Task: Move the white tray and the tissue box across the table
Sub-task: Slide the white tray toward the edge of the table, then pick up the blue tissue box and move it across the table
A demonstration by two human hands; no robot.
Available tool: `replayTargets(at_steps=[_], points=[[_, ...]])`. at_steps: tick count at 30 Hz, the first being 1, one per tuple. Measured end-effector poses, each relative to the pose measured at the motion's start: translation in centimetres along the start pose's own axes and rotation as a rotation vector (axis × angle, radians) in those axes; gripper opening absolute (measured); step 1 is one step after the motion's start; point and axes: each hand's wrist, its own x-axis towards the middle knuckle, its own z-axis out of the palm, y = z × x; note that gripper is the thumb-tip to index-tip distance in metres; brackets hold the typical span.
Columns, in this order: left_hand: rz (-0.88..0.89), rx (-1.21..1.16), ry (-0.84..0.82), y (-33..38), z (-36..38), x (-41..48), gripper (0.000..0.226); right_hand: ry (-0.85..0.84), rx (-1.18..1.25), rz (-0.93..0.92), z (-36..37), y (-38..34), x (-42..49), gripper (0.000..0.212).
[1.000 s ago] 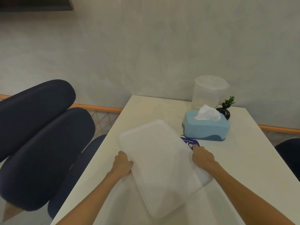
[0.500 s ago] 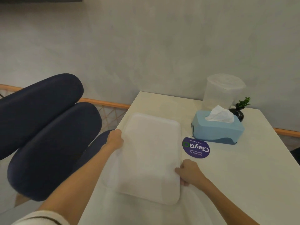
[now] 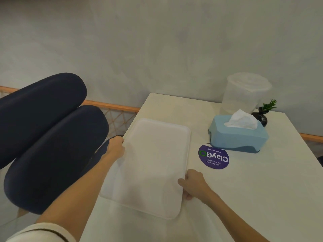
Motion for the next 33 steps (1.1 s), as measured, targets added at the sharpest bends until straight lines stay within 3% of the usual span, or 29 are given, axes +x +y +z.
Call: replayTargets(at_steps=[16, 19, 28, 33], points=[[0.001, 0.111, -0.074, 1.6, -0.5, -0.7, 0.034, -0.021, 0.053, 0.014, -0.7, 0.4, -0.8, 0.017], [-0.008, 0.179, 0.008, 2.7, -1.0, -1.6, 0.043, -0.026, 0.078, 0.019, -2.6, 0.6, -0.4, 0.007], [0.298, -0.240, -0.024, 14.8, 0.3, -3.6, 0.045, 0.491, 0.199, -0.034, -16.1, 4.5, -0.3, 0.015], [0.288, -0.410, -0.247, 21.2, 2.2, -4.7, 0.043, 0.616, 0.128, 0.014, -19.6, 7.1, 1.1, 0.023]])
